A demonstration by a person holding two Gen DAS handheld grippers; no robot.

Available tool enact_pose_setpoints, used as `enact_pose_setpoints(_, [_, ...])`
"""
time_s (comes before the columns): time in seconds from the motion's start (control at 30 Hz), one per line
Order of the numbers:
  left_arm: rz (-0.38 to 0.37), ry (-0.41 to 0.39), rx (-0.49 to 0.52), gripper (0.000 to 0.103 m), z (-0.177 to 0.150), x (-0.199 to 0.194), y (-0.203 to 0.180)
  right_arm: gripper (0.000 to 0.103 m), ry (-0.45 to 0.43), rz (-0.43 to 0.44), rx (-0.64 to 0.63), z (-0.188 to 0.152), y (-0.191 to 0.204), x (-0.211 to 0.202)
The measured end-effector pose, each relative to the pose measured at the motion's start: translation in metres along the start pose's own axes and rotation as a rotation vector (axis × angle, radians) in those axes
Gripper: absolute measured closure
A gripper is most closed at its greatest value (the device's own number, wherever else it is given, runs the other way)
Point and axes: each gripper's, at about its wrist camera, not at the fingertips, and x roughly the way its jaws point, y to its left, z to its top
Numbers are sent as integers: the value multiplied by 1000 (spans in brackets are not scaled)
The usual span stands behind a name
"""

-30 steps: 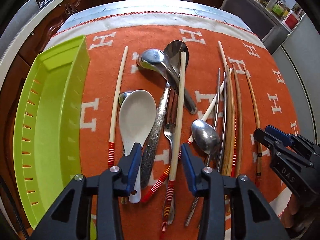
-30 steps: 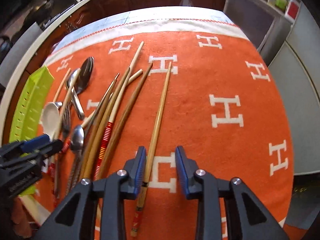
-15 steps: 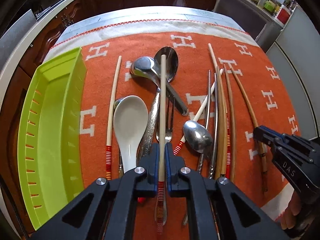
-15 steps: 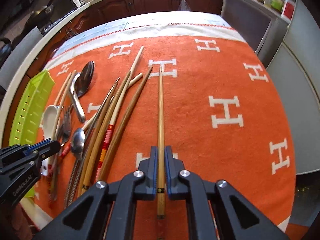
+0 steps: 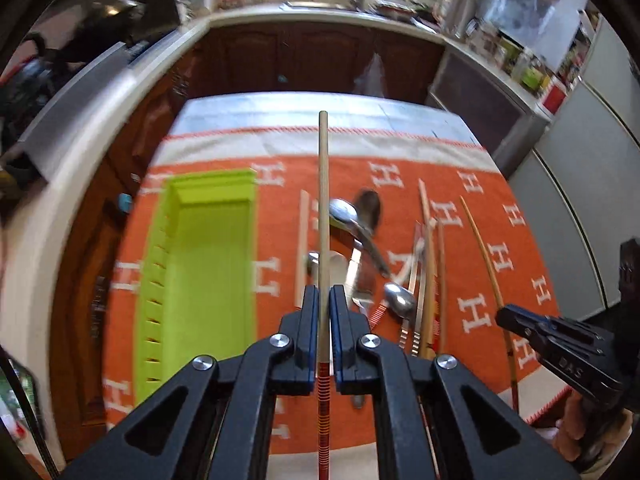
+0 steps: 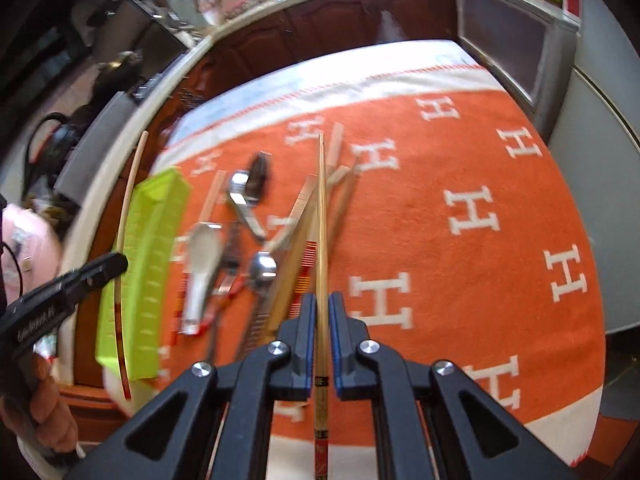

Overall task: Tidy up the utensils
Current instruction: 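Carry the chopsticks into the green tray and open both tools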

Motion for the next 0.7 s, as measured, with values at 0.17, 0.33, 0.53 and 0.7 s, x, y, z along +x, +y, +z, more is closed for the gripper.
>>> enact_pose_setpoints(0.17, [141, -47, -63, 99, 4, -16, 46, 97, 41, 136, -77, 9, 57, -2])
enact_pose_setpoints(0.33, [156, 5, -141, 99, -2, 3, 87, 97, 74, 255, -122, 14, 116, 11])
enact_pose_setpoints(0.53, [124, 68, -174, 99, -12, 32, 110, 96, 94, 290, -95, 28, 164, 49])
enact_pose_setpoints(0.7, [94, 86, -172, 99, -16, 45, 111, 96, 130, 262, -50, 30, 179, 84])
